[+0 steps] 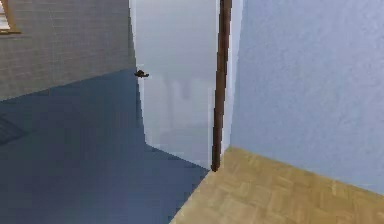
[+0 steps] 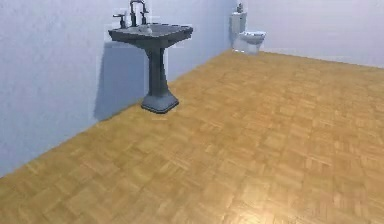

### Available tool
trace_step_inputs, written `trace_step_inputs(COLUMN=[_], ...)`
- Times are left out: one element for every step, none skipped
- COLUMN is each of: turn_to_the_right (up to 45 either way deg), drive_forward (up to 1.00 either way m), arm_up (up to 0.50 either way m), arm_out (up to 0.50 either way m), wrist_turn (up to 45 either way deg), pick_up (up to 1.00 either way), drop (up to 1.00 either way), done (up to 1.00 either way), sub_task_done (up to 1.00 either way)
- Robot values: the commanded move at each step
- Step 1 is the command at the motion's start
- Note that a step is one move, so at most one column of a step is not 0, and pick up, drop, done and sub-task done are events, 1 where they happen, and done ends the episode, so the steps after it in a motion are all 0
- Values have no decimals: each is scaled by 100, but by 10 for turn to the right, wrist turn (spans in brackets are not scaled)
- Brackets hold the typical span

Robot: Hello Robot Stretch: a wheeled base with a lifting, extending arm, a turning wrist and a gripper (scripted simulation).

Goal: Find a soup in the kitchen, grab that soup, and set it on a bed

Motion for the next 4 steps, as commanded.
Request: trace_step_inputs(turn_to_the_right=[-120,0,-180,0], drive_forward=[0,45,0,100], arm_up=[0,0,0,0], arm_out=[0,0,0,0], wrist_turn=[0,0,0,0], pick_up=[0,0,0,0], drop=[0,0,0,0], done=[0,0,0,0], sub_task_done=[0,0,0,0])
